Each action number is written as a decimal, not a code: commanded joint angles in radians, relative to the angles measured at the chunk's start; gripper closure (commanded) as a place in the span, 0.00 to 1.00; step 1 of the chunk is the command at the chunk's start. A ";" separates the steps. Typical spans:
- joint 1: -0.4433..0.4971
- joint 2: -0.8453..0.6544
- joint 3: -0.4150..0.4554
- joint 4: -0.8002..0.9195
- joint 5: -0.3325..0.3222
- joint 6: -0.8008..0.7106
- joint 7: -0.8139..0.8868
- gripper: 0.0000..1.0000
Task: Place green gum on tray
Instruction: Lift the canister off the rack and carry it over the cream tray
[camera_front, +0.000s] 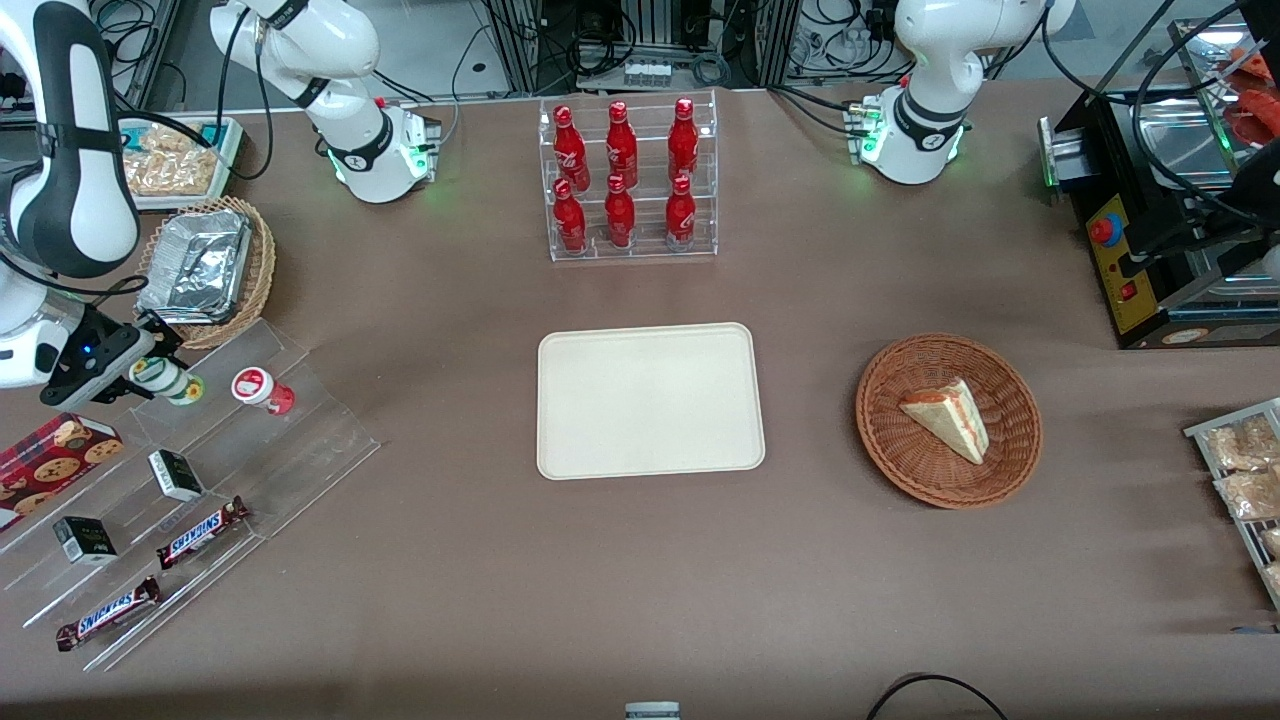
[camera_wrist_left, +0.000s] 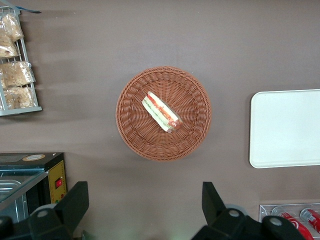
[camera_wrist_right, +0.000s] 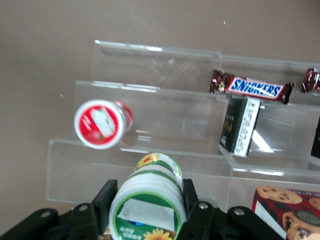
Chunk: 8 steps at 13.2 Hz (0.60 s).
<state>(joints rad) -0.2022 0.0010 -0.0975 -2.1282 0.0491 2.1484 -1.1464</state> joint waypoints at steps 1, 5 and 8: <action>0.073 0.002 0.004 0.095 -0.035 -0.137 0.147 1.00; 0.223 0.007 0.007 0.143 -0.031 -0.235 0.452 1.00; 0.370 0.030 0.007 0.148 -0.021 -0.243 0.730 1.00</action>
<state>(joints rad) 0.0948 0.0051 -0.0827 -2.0084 0.0308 1.9328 -0.5645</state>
